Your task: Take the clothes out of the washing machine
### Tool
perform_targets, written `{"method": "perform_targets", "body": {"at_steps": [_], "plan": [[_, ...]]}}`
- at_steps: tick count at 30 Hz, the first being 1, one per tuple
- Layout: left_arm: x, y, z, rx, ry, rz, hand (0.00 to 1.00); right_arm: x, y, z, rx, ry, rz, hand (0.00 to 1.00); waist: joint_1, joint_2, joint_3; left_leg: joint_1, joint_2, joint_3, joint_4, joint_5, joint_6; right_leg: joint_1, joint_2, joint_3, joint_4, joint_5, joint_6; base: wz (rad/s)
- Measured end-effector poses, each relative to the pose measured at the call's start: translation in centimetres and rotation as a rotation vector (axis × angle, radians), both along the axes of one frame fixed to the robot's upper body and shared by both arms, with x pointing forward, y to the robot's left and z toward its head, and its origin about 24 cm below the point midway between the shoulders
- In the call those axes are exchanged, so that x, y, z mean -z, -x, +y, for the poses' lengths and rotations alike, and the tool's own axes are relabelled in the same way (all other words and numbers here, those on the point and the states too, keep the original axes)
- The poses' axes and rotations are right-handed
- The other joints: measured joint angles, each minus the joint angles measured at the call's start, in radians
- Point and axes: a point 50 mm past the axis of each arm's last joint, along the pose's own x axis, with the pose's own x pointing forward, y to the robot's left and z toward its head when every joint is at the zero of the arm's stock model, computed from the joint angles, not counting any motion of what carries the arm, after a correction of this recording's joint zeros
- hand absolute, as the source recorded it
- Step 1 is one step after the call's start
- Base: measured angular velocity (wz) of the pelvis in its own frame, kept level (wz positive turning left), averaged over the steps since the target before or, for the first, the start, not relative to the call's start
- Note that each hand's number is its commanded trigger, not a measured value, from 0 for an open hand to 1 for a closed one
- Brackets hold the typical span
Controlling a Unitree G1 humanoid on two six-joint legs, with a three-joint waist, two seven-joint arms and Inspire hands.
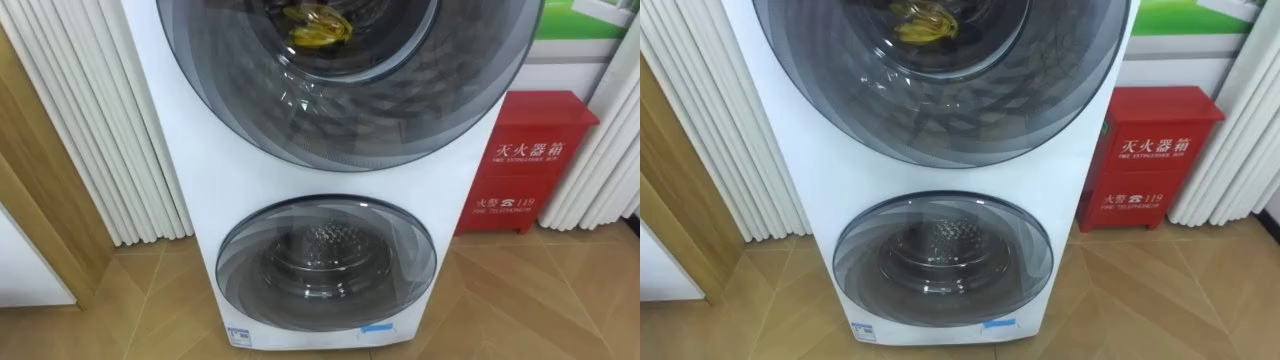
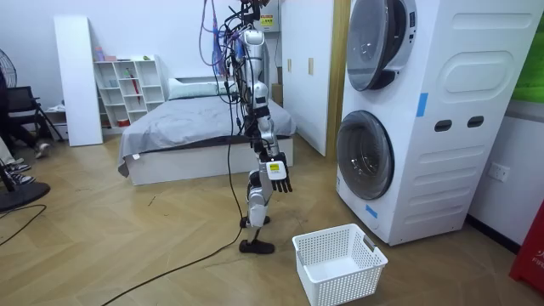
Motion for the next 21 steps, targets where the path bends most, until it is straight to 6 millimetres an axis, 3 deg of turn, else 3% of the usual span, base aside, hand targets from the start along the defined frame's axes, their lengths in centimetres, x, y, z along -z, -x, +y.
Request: {"method": "perform_targets", "body": {"at_steps": [11,21], "plan": [[0.02,-0.81,-0.04,0.002,0.018,-0.021,0.0,-0.01,0.02,0.04,-0.044,-0.008,-0.001,0.0,0.001,-0.005,0.0001,0.002,0.0,0.006,0.007,0.0,0.0,0.002,-0.001,0.006,0.0,0.0,0.0,0.0],[0.07,-0.41,-0.09,-0.034,0.034,-0.017,0.0,-0.02,-0.01,-0.03,-0.045,-0.008,-0.001,0.0,0.001,-0.006,-0.0002,0.002,0.0,0.006,0.008,0.0,0.0,0.002,0.0,0.01,0.0,0.0,0.0,0.0]]}}
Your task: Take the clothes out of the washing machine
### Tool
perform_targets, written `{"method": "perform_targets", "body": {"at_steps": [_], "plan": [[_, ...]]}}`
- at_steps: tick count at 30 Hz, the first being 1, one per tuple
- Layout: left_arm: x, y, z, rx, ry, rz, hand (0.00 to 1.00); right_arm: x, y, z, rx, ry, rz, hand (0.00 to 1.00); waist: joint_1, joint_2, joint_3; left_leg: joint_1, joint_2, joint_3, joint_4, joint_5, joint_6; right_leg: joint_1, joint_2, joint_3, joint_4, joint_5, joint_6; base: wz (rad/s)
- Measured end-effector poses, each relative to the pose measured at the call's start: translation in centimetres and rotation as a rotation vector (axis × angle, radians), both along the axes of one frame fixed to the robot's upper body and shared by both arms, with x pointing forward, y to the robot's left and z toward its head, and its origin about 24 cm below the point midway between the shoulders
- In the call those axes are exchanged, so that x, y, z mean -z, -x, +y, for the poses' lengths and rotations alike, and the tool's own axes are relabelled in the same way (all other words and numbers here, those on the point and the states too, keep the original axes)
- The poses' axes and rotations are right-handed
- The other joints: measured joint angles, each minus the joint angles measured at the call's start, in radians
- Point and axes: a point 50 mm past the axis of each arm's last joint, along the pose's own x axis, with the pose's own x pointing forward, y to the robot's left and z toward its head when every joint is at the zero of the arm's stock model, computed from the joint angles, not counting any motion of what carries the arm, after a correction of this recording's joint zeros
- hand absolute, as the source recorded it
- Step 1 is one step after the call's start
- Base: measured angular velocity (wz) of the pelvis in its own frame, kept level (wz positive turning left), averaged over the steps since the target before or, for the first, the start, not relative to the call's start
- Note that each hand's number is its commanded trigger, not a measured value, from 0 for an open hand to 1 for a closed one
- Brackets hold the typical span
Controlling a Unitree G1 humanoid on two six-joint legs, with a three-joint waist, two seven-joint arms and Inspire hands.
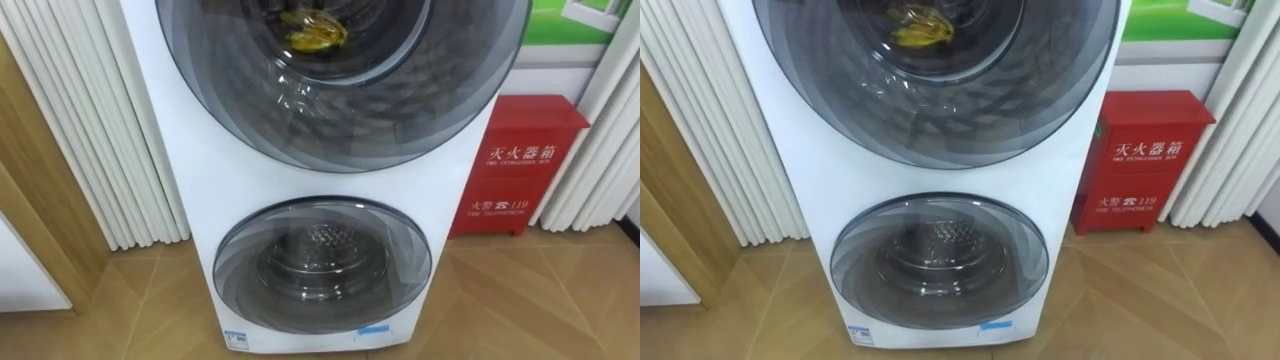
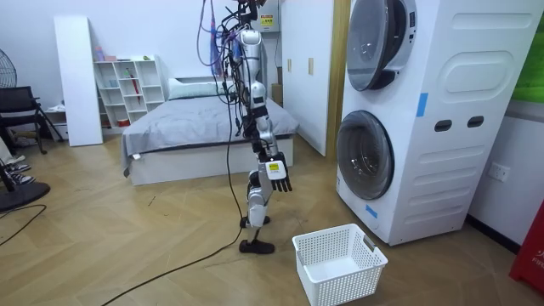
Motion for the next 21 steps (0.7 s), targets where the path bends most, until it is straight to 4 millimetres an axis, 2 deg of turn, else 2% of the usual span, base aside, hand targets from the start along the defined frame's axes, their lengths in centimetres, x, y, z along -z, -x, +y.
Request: {"method": "perform_targets", "body": {"at_steps": [2,6,8,9,10,11,14,15,16,18,20,21], "plan": [[0.0,0.1,0.0,-0.001,0.0,0.003,0.0,0.0,-0.1,0.0,0.005,-0.001,-0.002,0.0,0.001,0.0,-0.0004,0.0,0.0,-0.001,0.0,0.0,0.0,0.0,0.0,-0.002,0.0,0.0,0.0,0.0],[0.0,0.0,0.0,-0.002,0.0,-0.004,0.0,-0.1,-0.6,-0.1,0.031,-0.005,-0.022,0.0,0.002,0.003,-0.0069,0.0,0.0,-0.001,0.0,0.0,0.0,0.0,-0.001,-0.005,0.0,0.0,0.0,0.0],[0.0,-0.1,0.1,-0.002,0.003,-0.008,0.0,-0.4,-2.1,-0.2,0.03,-0.004,-0.068,0.0,0.0,0.002,-0.0063,0.0,0.0,-0.001,0.002,0.0,0.0,0.0,-0.001,-0.004,0.003,0.0,0.0,-0.04],[-0.1,-0.3,0.1,-0.003,0.008,-0.013,0.0,-1.1,-4.2,-0.3,0.008,0.012,-0.143,0.0,0.0,0.001,-0.004,0.001,0.0,0.002,0.003,0.0,0.0,-0.001,-0.003,-0.003,0.002,0.0,0.0,-0.1],[-0.1,-0.2,0.2,-0.011,0.009,-0.018,0.0,-2.3,-6.9,-0.6,-0.011,0.039,-0.255,0.0,-0.004,-0.005,-0.0002,0.001,-0.001,0.004,0.004,0.0,0.001,0.0,-0.004,-0.003,0.002,0.0,0.0,-0.09],[-0.1,-0.3,0.3,-0.01,0.007,-0.02,0.0,-3.1,-8.5,-0.8,-0.011,0.055,-0.325,0.0,-0.004,-0.001,-0.0017,0.001,-0.002,0.005,0.006,0.0,0.001,0.001,-0.004,-0.003,0.002,0.0,0.0,0.0],[-0.3,-0.8,1.1,0.022,-0.02,-0.039,0.0,-8.8,-16.3,-1.9,-0.024,0.157,-0.681,0.0,-0.001,-0.018,-0.0041,0.001,-0.004,0.006,0.007,0.004,0.003,0.002,-0.005,-0.004,0.003,0.0,0.0,0.02],[-0.4,-0.8,1.2,0.033,-0.026,-0.039,0.0,-9.8,-17.2,-2.1,-0.022,0.175,-0.733,0.0,-0.001,-0.019,-0.0031,0.0,-0.004,0.004,0.007,0.004,0.004,0.003,-0.006,-0.005,0.003,0.0,0.0,0.06],[-0.5,-0.8,1.6,0.041,-0.036,-0.036,0.0,-12.0,-18.7,-2.6,-0.02,0.211,-0.828,0.0,0.004,-0.024,-0.0022,0.0,-0.005,0.003,0.006,0.005,0.004,0.003,-0.006,-0.004,0.003,0.0,0.0,0.05],[-0.6,-0.5,2.2,0.055,-0.054,-0.021,0.0,-14.7,-20.4,-2.7,-0.025,0.255,-0.942,0.0,0.004,-0.028,-0.0039,-0.001,-0.004,0.003,0.006,0.005,0.004,0.002,-0.006,-0.007,0.003,0.0,0.0,0.02],[-0.8,-0.2,2.7,0.066,-0.071,0.0,0.0,-17.4,-21.8,-2.8,-0.02,0.293,-1.05,0.0,0.005,-0.048,0.0045,-0.002,-0.004,0.0,0.008,0.005,0.004,0.001,-0.005,-0.008,0.004,0.0,0.0,0.05],[-0.8,-0.1,2.7,0.07,-0.071,0.005,0.0,-17.8,-22.1,-2.8,-0.02,0.302,-1.066,0.0,0.003,-0.054,0.0057,-0.002,-0.004,-0.001,0.009,0.005,0.004,0.001,-0.005,-0.008,0.004,0.0,0.0,0.06]]}}
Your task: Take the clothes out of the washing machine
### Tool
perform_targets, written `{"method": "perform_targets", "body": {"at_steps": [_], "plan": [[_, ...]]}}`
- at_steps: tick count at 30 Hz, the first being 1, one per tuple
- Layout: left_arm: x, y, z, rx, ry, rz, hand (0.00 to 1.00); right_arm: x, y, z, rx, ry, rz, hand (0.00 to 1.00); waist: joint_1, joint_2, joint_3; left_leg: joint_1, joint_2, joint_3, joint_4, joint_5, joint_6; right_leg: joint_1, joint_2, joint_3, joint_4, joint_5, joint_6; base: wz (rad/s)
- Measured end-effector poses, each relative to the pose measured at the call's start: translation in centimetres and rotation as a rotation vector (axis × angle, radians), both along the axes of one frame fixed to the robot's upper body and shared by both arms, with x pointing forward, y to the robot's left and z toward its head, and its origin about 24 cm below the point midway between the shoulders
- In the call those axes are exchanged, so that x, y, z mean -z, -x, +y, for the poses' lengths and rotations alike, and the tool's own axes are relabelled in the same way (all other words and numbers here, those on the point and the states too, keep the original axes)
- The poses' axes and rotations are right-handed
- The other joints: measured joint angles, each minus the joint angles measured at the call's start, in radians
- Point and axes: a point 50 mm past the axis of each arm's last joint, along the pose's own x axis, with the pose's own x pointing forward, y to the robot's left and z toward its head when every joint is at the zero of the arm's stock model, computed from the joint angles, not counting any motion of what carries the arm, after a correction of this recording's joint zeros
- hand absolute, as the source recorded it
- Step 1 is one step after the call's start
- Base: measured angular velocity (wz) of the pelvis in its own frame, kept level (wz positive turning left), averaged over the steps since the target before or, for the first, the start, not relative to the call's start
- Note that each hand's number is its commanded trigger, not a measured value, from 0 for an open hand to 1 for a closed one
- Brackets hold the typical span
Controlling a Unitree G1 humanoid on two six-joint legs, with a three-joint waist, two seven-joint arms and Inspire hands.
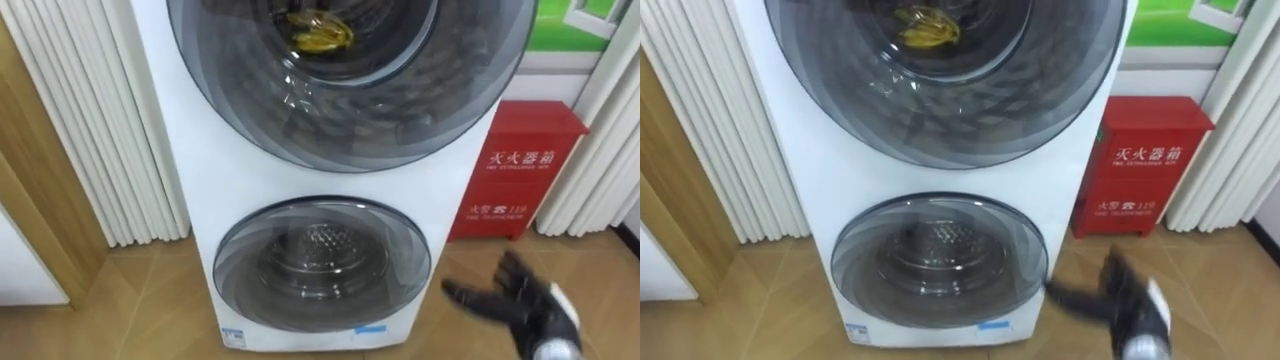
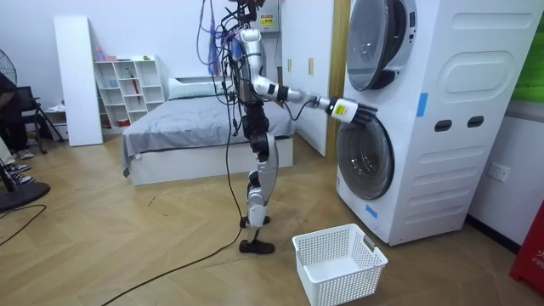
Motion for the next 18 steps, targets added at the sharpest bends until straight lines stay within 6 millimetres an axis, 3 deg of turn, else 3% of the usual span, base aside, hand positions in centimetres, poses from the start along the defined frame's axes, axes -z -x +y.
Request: {"method": "perform_targets", "body": {"at_steps": [4,8,10,18], "plan": [[0.1,0.5,-0.1,0.03,0.015,0.034,0.0,-2.9,-2.3,0.0,0.025,0.072,-0.095,0.0,0.006,-0.009,-0.0022,-0.004,-0.002,-0.003,-0.004,-0.001,0.001,-0.008,-0.001,0.003,0.003,0.0,0.0,0.01],[0.0,0.2,0.1,0.039,0.007,0.03,0.0,-6.1,-4.4,-0.3,0.056,0.103,-0.193,0.0,0.011,0.002,-0.016,-0.017,-0.004,-0.003,-0.004,0.001,0.003,-0.025,-0.003,0.005,0.006,0.0,0.0,0.0],[-0.1,0.1,0.2,0.04,-0.001,0.024,0.0,-7.3,-4.6,-0.8,0.078,0.123,-0.225,0.0,0.024,0.009,-0.0185,-0.014,-0.006,-0.007,-0.004,0.004,0.006,-0.024,-0.005,0.004,0.007,0.0,0.0,0.04],[-0.4,-1.3,0.7,0.141,-0.041,0.017,0.0,-10.9,-6.2,-1.1,0.114,0.13,-0.33,0.0,0.05,-0.007,-0.0162,-0.012,-0.008,-0.028,-0.018,0.009,0.007,-0.024,-0.006,0.0,0.013,0.0,0.0,0.08]]}}
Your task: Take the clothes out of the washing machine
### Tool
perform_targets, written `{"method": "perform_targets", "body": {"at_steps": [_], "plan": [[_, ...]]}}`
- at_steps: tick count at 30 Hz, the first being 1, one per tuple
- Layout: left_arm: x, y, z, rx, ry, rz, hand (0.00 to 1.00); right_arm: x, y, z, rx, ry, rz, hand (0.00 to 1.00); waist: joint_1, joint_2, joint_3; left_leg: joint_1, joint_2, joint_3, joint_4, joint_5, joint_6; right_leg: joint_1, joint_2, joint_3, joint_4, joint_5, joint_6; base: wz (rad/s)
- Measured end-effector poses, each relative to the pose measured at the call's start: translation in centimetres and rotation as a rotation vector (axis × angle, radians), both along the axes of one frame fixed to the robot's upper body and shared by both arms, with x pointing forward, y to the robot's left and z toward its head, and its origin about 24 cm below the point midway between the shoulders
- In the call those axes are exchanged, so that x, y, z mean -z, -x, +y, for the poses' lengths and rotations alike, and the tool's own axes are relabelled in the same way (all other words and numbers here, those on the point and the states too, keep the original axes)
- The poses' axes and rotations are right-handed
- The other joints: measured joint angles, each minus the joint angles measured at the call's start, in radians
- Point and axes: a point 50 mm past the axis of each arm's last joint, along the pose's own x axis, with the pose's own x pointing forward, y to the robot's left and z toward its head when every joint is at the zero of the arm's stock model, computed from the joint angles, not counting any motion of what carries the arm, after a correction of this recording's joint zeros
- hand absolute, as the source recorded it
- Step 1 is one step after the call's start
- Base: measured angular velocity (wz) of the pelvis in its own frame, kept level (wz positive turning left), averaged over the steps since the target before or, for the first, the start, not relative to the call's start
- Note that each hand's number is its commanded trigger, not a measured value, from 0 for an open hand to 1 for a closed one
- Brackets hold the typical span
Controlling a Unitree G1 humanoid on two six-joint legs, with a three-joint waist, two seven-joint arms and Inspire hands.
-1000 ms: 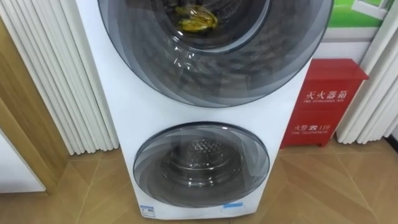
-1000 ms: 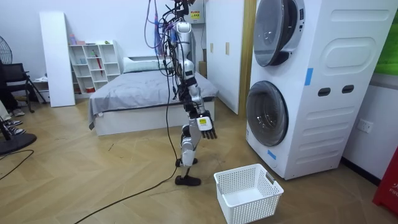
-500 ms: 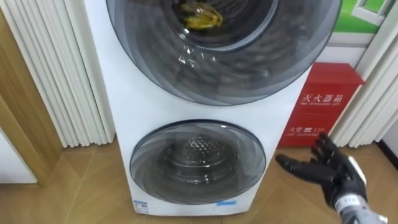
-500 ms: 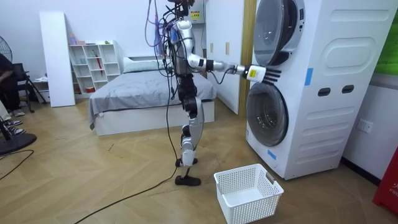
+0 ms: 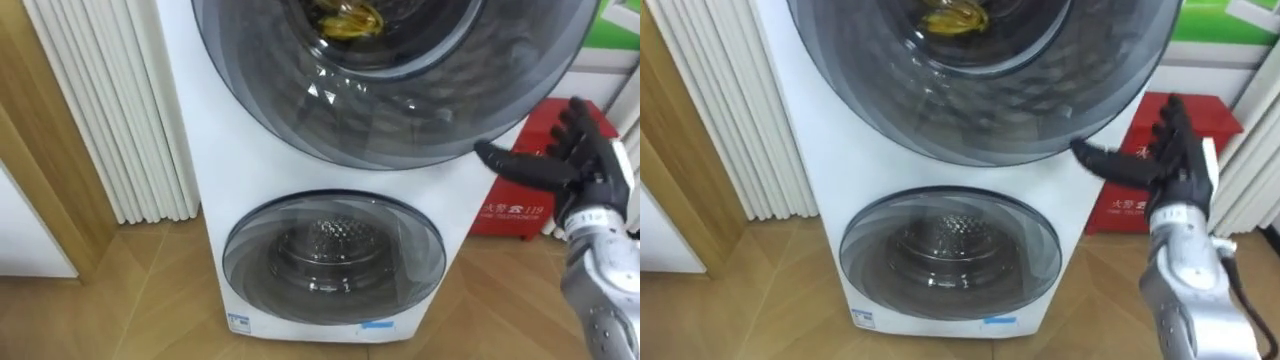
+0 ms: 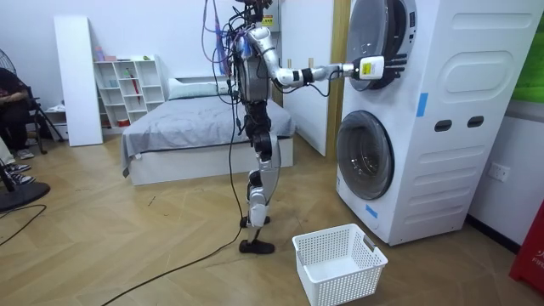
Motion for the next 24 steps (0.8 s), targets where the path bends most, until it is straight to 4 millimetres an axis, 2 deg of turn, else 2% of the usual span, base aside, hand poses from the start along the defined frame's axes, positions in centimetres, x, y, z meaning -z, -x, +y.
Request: {"method": "perform_targets", "body": {"at_steps": [2,4,7,14,17,24], "plan": [[0.0,-0.2,0.1,0.006,-0.004,-0.003,0.0,-0.6,-0.2,-0.1,-0.001,-0.006,-0.015,0.0,0.004,-0.013,0.0066,-0.001,-0.002,-0.004,0.0,0.0,0.0,0.006,-0.002,-0.011,0.0,0.0,0.0,0.1],[0.0,0.0,0.1,0.002,-0.007,0.011,0.0,-1.0,-0.5,0.0,-0.008,-0.005,-0.024,0.0,0.004,-0.023,0.0084,-0.002,-0.002,-0.004,0.001,0.0,0.0,0.006,-0.003,-0.023,0.0,0.0,0.0,0.06],[0.0,0.3,0.2,-0.007,-0.006,0.032,0.0,-2.0,-1.4,0.1,-0.022,-0.015,-0.041,0.0,0.004,-0.03,0.0085,-0.006,-0.004,-0.007,0.003,0.0,0.0,0.005,-0.004,-0.029,0.0,0.0,0.0,0.05],[-0.1,0.5,0.7,-0.011,0.0,0.044,0.0,-4.2,-2.6,-2.3,0.007,0.037,-0.041,0.0,0.023,-0.033,0.0068,-0.029,-0.003,-0.018,0.015,0.0,0.0,-0.015,-0.002,-0.027,0.0,0.0,0.0,0.04],[-0.2,0.3,0.7,-0.008,0.001,0.038,0.0,-5.2,-3.1,-2.2,0.009,0.039,-0.064,0.0,0.027,-0.033,0.0068,-0.041,-0.003,-0.022,0.018,0.0,0.0,-0.023,-0.002,-0.029,-0.001,0.0,0.0,0.0],[-0.3,0.2,1.1,-0.003,-0.009,0.036,0.0,-5.3,-3.3,-2.4,0.013,0.047,-0.06,0.0,0.028,-0.038,0.0067,-0.046,-0.003,-0.023,0.023,0.0,0.0,-0.026,-0.002,-0.033,0.0,0.0,0.0,0.0]]}}
